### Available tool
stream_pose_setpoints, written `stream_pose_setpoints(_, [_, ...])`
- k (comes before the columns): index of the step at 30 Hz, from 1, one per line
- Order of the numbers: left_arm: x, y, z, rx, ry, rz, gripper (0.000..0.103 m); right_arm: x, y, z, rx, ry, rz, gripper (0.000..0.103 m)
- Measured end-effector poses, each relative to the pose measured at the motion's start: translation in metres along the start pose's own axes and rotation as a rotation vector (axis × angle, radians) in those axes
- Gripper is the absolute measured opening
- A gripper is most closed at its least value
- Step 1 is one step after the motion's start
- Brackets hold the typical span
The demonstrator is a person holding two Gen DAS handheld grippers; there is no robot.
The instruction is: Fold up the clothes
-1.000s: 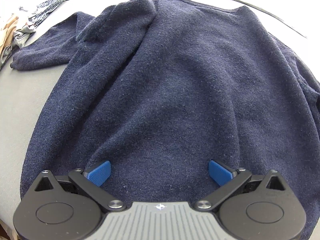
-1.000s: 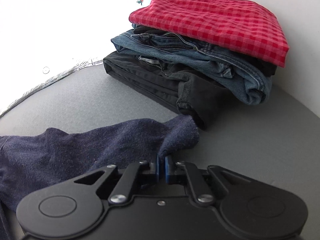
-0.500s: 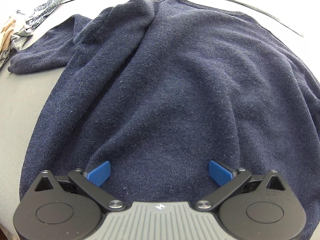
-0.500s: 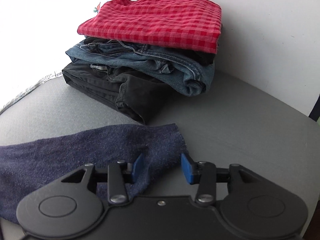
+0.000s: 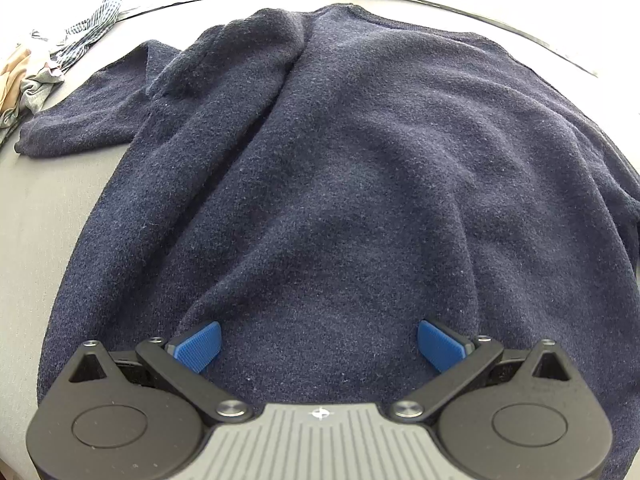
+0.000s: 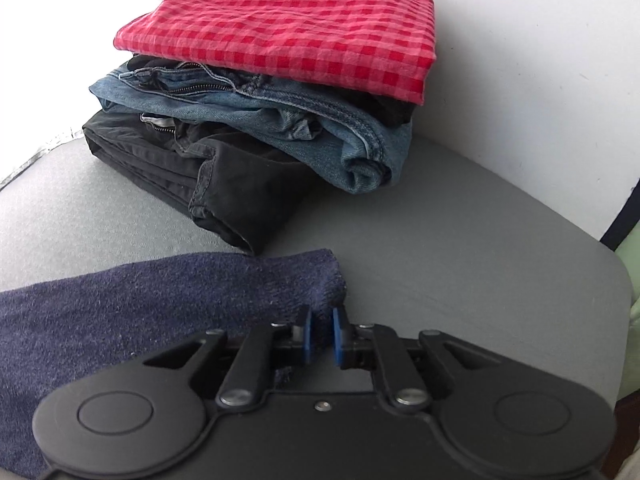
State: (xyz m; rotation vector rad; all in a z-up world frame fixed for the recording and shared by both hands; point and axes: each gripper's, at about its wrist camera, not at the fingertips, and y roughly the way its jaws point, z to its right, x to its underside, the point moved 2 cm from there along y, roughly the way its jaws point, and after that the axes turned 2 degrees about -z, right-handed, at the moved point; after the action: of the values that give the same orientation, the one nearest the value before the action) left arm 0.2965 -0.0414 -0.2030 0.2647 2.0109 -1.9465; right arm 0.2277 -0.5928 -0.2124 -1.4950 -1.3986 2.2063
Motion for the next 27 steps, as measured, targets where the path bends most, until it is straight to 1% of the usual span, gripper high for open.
stream_pose_setpoints(1, [0.001, -0.002, -0.001, 0.003, 0.002, 0.010, 0.103, 0.002, -0.007, -0.001, -0.005, 0.002, 0.013, 0.036])
stream_pose_setpoints(2, [0.002, -0.006, -0.004, 0.008, -0.002, 0.028, 0.103, 0.004, -0.015, -0.003, -0.025, 0.011, 0.018, 0.039])
stream_pose_setpoints(3, [0.003, -0.011, -0.007, 0.009, -0.010, 0.053, 0.103, 0.008, -0.021, -0.004, -0.050, 0.018, 0.013, 0.039])
stream_pose_setpoints(4, [0.004, -0.017, -0.011, 0.002, -0.018, 0.080, 0.103, 0.013, -0.030, -0.007, -0.096, 0.021, -0.003, 0.039])
stream_pose_setpoints(5, [0.005, -0.024, -0.017, -0.015, -0.030, 0.111, 0.103, 0.018, -0.037, -0.011, -0.137, 0.017, -0.016, 0.039])
stream_pose_setpoints(8, [0.007, -0.044, -0.042, -0.081, -0.073, 0.200, 0.103, 0.046, -0.067, -0.033, -0.302, -0.028, -0.081, 0.039])
stream_pose_setpoints(11, [0.014, -0.054, -0.072, -0.119, -0.084, 0.228, 0.103, 0.085, -0.090, -0.053, -0.470, -0.045, -0.186, 0.039])
stream_pose_setpoints(13, [0.022, -0.055, -0.088, -0.131, -0.072, 0.221, 0.103, 0.112, -0.105, -0.065, -0.559, -0.051, -0.247, 0.039])
stream_pose_setpoints(14, [0.027, -0.054, -0.095, -0.138, -0.069, 0.214, 0.103, 0.122, -0.111, -0.069, -0.580, -0.069, -0.253, 0.039])
stream_pose_setpoints(16, [0.041, -0.051, -0.111, -0.126, -0.084, 0.189, 0.103, 0.136, -0.126, -0.076, -0.605, -0.121, -0.245, 0.039])
stream_pose_setpoints(18, [0.054, -0.048, -0.124, -0.100, -0.107, 0.162, 0.103, 0.149, -0.139, -0.076, -0.643, -0.104, -0.261, 0.039])
stream_pose_setpoints(20, [0.065, -0.044, -0.135, -0.053, -0.124, 0.126, 0.102, 0.164, -0.153, -0.074, -0.680, -0.071, -0.283, 0.039])
stream_pose_setpoints(22, [0.072, -0.042, -0.143, -0.004, -0.124, 0.109, 0.101, 0.178, -0.164, -0.073, -0.695, -0.052, -0.297, 0.039])
stream_pose_setpoints(25, [0.079, -0.040, -0.154, 0.056, -0.117, 0.110, 0.095, 0.197, -0.178, -0.072, -0.720, -0.028, -0.316, 0.039])
stream_pose_setpoints(27, [0.081, -0.041, -0.158, 0.064, -0.100, 0.118, 0.083, 0.205, -0.183, -0.073, -0.737, -0.025, -0.334, 0.039])
